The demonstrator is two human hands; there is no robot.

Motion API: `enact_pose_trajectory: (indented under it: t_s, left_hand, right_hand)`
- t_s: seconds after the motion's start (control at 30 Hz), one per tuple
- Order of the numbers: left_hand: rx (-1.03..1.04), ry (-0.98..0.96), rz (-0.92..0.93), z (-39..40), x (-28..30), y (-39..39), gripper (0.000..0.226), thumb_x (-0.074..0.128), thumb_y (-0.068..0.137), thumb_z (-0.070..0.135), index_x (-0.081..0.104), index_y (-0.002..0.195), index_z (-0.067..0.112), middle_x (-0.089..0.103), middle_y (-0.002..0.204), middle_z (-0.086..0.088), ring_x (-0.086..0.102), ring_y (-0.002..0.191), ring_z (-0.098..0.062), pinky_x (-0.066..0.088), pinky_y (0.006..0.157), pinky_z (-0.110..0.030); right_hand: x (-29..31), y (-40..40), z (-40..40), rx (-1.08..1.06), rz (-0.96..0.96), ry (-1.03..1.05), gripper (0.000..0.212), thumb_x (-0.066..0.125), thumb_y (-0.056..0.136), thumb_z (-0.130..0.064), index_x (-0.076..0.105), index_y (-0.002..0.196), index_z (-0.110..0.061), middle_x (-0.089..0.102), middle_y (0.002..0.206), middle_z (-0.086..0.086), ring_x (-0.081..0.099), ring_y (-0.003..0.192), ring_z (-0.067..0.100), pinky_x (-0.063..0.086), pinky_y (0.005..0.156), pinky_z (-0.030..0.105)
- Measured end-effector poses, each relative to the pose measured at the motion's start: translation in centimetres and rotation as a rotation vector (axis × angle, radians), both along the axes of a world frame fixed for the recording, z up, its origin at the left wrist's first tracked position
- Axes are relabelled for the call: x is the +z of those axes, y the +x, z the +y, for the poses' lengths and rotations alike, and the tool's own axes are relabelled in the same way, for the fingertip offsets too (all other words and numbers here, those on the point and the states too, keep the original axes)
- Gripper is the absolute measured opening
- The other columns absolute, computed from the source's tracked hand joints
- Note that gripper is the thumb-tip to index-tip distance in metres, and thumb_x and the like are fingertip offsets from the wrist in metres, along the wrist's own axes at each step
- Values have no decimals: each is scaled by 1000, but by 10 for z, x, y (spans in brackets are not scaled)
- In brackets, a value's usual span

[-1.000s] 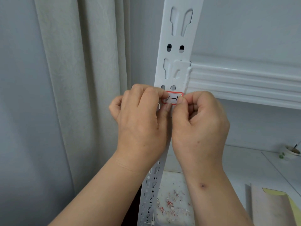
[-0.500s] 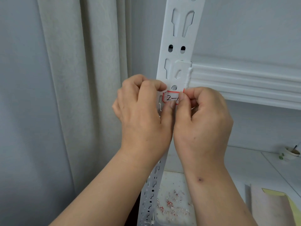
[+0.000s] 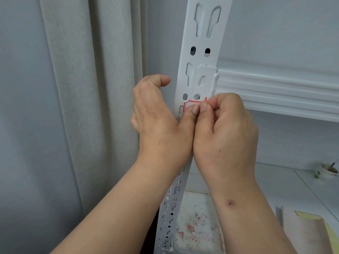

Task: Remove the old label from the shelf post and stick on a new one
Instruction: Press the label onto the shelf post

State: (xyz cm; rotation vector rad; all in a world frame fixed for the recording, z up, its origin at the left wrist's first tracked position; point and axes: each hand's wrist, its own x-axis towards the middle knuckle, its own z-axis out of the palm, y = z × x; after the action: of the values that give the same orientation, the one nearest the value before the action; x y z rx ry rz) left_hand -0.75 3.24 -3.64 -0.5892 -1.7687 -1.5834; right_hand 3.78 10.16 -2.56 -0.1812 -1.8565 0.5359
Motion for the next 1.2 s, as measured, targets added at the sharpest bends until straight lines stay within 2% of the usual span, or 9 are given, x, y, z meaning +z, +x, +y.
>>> enact_pose_trajectory:
  t_s: [0.13,0.3,0.37,0.53,0.67,0.8,0.9,1.0,1.2]
  left_hand:
    - [-4,-7,-13,0,-2,0,58,70,78,33,39,126,24,38,125,14,41,120,-4,38,107,-42]
    - [-23,-21,-26,-3,1,2,57,70,78,38,32,120,34,39,126,15,43,122,-7,38,108,-47]
    - [-34,-20,-36,-3,2,2,56,68,78,38,32,120,34,40,128,13,44,123,-8,38,108,-49]
    - [-59,-18,-62,-2,0,2,59,66,79,38,36,128,28,44,130,11,45,125,-8,37,109,-47]
    - [-60,-16,-60,-2,0,2,59,67,81,37,38,130,24,44,131,11,45,127,-10,37,109,-49]
    - [-38,-10,-56,-1,-2,2,55,69,84,35,38,129,24,47,131,9,46,125,-11,37,108,-50]
    - [-36,-5,-62,-1,0,4,51,66,84,37,37,125,29,48,128,10,47,123,-10,37,108,-51]
    - [-56,-2,-89,-3,2,6,48,63,83,38,32,119,38,47,126,12,46,122,-8,37,108,-50]
    - [-47,-28,-115,-9,-4,8,54,74,82,30,32,116,40,47,126,15,45,123,-3,36,110,-49]
  right_hand:
    - [-2,3,1,51,-7,11,8,48,90,-25,41,86,-27,57,77,-8,45,66,12,23,57,22]
    - [-4,10,3,76,133,-79,9,53,91,-27,45,92,-27,51,69,-13,48,64,9,36,59,15]
    - [-2,9,3,72,104,-75,10,57,88,-30,49,92,-26,52,66,-7,52,64,15,40,60,24]
    - [0,2,3,-5,36,8,9,56,86,-22,60,84,-14,61,73,-1,55,67,19,35,60,28]
    - [2,2,1,-25,-21,19,12,50,90,-26,56,85,-16,61,77,-2,53,67,19,30,59,28]
    - [5,3,-3,-17,-65,38,7,45,90,-28,46,84,-23,53,77,-8,41,66,12,19,57,22]
    - [5,5,-6,33,-86,40,8,43,89,-29,47,85,-23,55,77,-8,44,67,12,22,58,24]
    - [4,8,-9,108,-91,19,12,45,89,-30,51,84,-20,60,76,-8,53,69,14,33,60,27]
    - [-2,18,-4,222,0,-164,14,52,89,-26,49,77,-31,55,64,-20,53,65,-2,37,59,7]
